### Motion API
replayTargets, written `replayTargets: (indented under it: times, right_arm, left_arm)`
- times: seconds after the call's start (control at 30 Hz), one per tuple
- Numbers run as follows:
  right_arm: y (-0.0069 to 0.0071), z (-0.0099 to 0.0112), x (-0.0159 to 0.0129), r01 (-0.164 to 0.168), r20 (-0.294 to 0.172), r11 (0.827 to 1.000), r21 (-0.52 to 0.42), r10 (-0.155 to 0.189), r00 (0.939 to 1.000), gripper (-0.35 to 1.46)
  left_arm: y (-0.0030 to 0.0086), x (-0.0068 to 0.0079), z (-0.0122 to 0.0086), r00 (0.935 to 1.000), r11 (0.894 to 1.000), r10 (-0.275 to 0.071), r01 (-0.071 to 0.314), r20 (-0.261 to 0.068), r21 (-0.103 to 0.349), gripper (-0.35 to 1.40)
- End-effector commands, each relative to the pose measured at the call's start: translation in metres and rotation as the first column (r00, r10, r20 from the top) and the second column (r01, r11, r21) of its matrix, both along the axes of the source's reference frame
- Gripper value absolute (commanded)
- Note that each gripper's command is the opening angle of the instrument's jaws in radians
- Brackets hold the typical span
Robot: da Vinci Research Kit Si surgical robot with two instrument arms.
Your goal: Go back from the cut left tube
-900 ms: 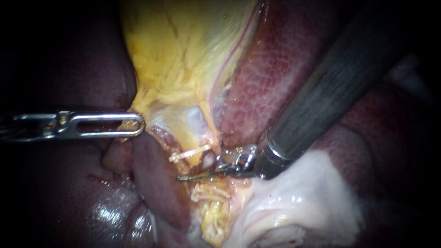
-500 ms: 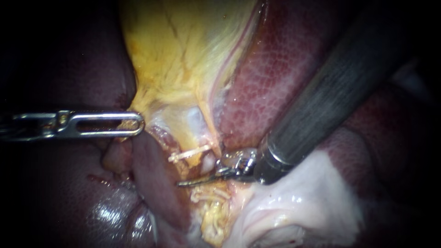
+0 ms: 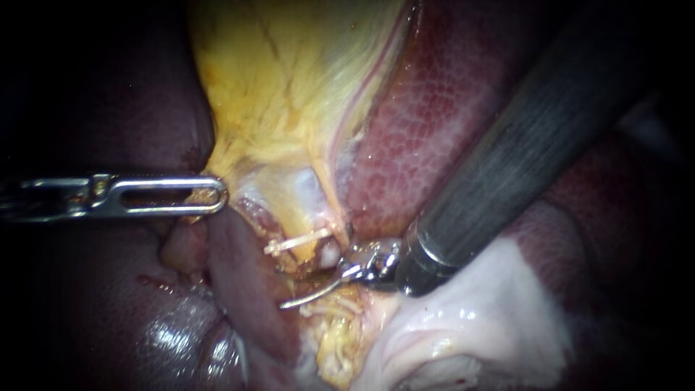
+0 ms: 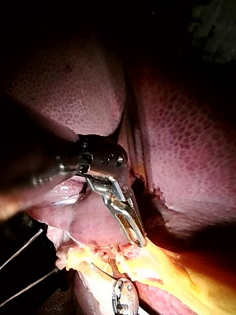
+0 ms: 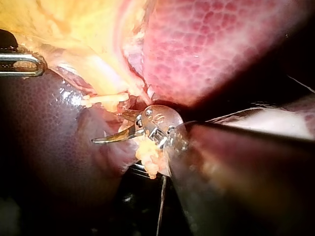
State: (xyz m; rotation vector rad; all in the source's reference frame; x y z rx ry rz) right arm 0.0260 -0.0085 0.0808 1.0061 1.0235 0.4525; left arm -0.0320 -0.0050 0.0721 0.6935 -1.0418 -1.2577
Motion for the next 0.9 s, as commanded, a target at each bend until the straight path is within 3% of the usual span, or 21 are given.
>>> replayTargets:
  times: [0.03, 0.17, 0.3, 0.67, 0.9]
  right_arm:
    - [0.0, -0.0002, -0.0006, 0.005, -0.017, 1.0, -0.023, -0.006, 0.9998, 1.4]
    - [-0.0002, -0.0013, -0.003, 0.02, -0.055, 0.996, -0.083, -0.025, 0.9982, 1.43]
    - [0.0008, -0.0027, -0.006, -0.004, -0.07, 0.991, -0.13, -0.005, 0.9975, 1.43]
    - [0.0084, -0.0077, -0.0126, -0.113, -0.079, 0.953, -0.28, 0.094, 0.9924, 1.45]
    - [0.0114, -0.0107, -0.0152, -0.148, -0.067, 0.929, -0.34, 0.133, 0.9888, 1.45]
  left_arm:
    - [0.0, 0.0, 0.0001, 1.0, 1.0, 0.0, 0.0, 0.0, 0.0, -0.35]
    - [0.0, 0.0001, 0.0002, 1.0, 1.0, 0.0, 0.0, 0.0, 0.0, -0.35]
    - [0.0001, 0.0001, 0.0003, 1.0, 1.0, 0.0, 0.0, 0.0, 0.0, -0.35]
    - [0.0001, 0.0001, 0.0004, 1.0, 1.0, 0.0, 0.0, 0.0, -0.001, -0.35]
    - [0.0, 0.0001, 0.0005, 1.0, 1.0, 0.0, 0.0, 0.0, -0.001, -0.35]
